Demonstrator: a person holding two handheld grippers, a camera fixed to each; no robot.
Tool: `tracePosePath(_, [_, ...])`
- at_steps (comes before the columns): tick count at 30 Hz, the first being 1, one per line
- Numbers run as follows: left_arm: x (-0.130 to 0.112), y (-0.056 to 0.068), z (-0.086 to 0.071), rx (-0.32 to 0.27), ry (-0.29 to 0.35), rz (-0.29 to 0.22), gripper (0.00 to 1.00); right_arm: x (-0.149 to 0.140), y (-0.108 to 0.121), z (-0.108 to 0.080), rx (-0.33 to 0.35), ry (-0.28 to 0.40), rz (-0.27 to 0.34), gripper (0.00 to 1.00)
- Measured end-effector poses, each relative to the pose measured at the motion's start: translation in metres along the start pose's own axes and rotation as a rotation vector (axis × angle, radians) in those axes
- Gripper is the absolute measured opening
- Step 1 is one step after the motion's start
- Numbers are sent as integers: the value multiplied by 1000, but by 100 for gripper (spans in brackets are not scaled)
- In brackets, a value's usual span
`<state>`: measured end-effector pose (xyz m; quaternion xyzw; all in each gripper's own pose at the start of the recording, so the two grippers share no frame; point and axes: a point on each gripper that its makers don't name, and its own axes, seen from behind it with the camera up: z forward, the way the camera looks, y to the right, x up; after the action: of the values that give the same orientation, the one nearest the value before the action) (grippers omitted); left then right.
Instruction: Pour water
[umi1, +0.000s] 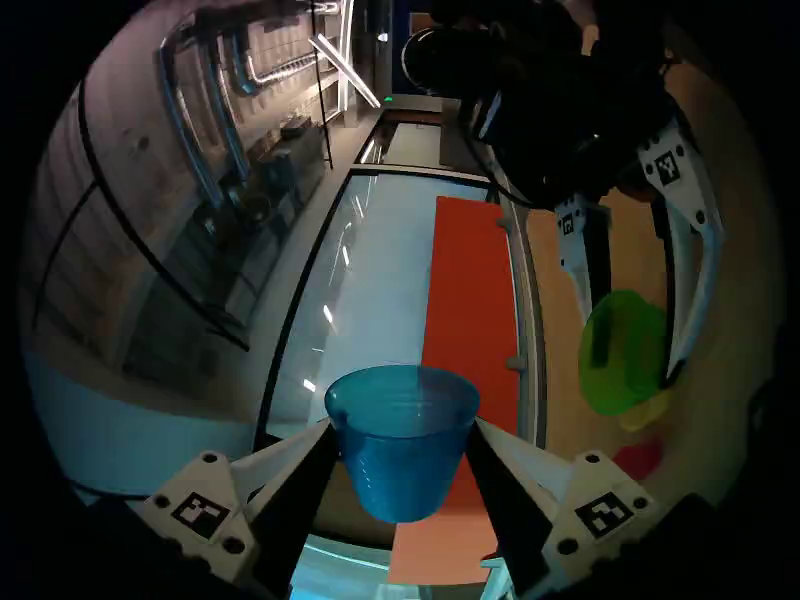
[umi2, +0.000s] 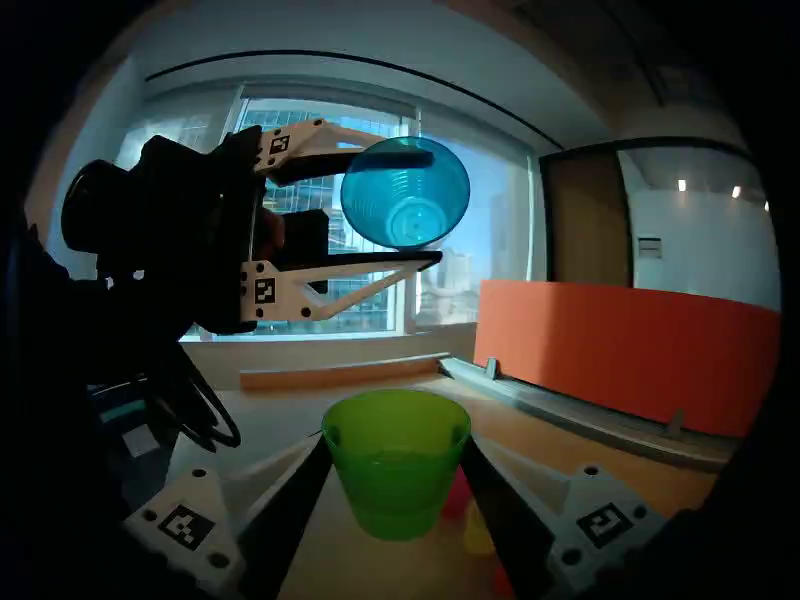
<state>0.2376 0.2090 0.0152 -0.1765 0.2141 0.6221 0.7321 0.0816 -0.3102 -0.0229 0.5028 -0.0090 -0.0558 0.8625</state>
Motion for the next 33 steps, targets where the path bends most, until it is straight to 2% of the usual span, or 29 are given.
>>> tracePosePath(5, [-7, 9, 1, -19, -10, -131, 83, -1, 0, -1, -3, 2, 2, 89])
tracePosePath(12, [-19, 14, 3, -27, -26, -308, 83, 3, 1, -2, -8, 7, 0, 89])
tracePosePath(21, [-30, 10, -1, -10, -35, -534, 83, 9, 3, -7, -20, 22, 0, 89])
tracePosePath(33, [-43, 6, -2, 4, -22, -865, 83, 17, 5, -17, -36, 39, -2, 90])
